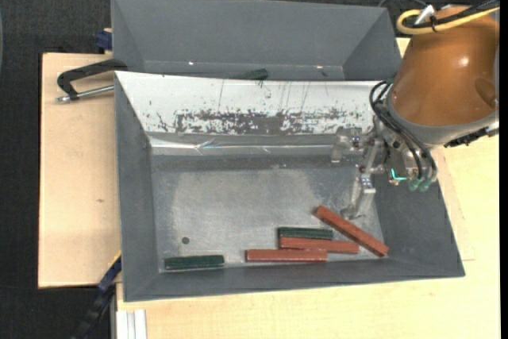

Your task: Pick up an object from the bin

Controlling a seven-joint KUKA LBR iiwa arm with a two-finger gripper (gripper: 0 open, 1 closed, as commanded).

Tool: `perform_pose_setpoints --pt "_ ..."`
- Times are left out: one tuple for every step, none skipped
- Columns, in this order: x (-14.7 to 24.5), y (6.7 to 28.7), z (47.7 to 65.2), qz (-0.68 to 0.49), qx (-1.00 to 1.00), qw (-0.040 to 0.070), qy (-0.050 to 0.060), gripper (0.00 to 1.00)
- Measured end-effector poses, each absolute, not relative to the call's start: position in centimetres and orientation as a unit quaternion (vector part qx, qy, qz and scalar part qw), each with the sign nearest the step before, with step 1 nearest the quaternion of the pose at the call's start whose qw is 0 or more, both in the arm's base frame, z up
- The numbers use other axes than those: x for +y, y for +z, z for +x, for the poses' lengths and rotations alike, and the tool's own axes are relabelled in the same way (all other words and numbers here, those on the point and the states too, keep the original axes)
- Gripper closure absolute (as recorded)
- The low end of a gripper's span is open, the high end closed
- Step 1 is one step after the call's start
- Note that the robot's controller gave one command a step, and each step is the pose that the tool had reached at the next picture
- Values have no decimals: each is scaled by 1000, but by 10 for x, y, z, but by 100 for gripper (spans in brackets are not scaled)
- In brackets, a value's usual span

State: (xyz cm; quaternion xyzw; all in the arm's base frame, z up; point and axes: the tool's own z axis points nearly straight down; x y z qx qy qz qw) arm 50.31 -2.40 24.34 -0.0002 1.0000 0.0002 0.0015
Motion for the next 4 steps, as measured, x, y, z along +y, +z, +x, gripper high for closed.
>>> perform_pose_setpoints --pt "-31 209 504 -26 1000 5 0 0" --pt "-34 141 500 -105 994 3 0 0" --pt "-54 102 503 -114 993 0 1 0" --pt "-80 87 499 -73 997 0 1 0"
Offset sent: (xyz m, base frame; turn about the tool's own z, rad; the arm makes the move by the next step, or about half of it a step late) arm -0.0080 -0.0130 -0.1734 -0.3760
